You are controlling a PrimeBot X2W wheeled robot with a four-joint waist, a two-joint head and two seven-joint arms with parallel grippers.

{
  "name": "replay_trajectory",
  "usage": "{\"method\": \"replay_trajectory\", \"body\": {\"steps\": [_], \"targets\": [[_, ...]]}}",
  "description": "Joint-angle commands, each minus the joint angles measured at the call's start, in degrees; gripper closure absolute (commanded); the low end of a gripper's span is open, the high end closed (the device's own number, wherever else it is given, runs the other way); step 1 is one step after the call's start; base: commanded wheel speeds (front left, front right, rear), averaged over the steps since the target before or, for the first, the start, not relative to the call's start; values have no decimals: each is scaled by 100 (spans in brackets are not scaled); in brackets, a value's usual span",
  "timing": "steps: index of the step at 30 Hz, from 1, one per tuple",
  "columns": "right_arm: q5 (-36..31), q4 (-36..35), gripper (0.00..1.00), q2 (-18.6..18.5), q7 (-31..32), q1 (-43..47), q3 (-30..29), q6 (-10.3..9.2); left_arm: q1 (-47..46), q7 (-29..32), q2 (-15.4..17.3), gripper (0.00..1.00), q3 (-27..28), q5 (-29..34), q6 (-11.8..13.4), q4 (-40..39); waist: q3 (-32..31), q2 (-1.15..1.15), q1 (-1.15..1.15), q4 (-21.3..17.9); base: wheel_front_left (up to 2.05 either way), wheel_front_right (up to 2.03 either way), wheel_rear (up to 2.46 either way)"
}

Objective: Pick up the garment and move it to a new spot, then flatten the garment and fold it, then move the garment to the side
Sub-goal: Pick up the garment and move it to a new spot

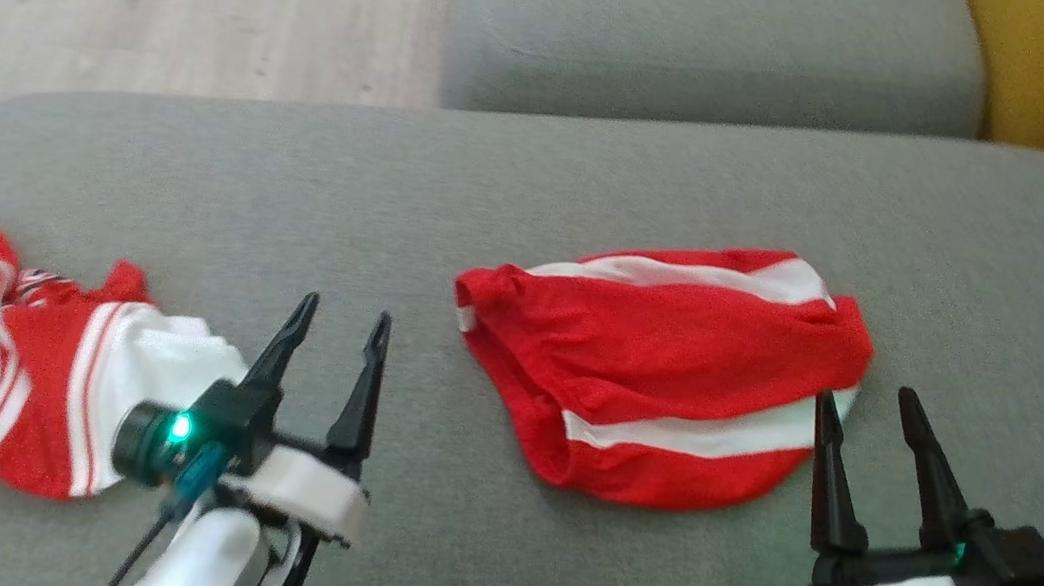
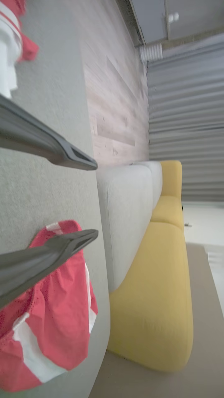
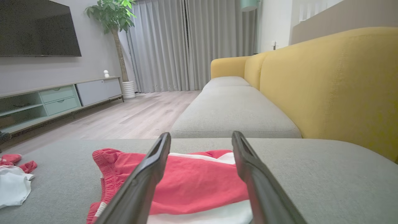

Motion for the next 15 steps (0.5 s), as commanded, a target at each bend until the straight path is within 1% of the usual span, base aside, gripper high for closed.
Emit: {"method": "replay_trajectory", "body": {"steps": [1,6,11,13,15], "targets": [[-59,-144,0,-14,-52,-45,98,43,-144,-52,33,0,276,54,62,-217,-187,0,1,226,0,0,0],[-94,-102,0,-14,-52,94,34,43,632,-53,-10,0,721,346,232,-807,-301,0,1,445,0,0,0],[-129,-100,0,-14,-52,225,-41,43,1362,-53,-123,0,1188,619,330,-1450,-374,0,1,585,0,0,0],[-146,-106,0,-14,-52,266,-69,43,1653,-53,-212,0,1344,671,316,-1683,-391,0,1,625,0,0,0],[-154,-110,0,-14,-52,306,-108,43,1895,-53,-309,0,1482,632,221,-1816,-403,0,1,668,0,0,0]]}}
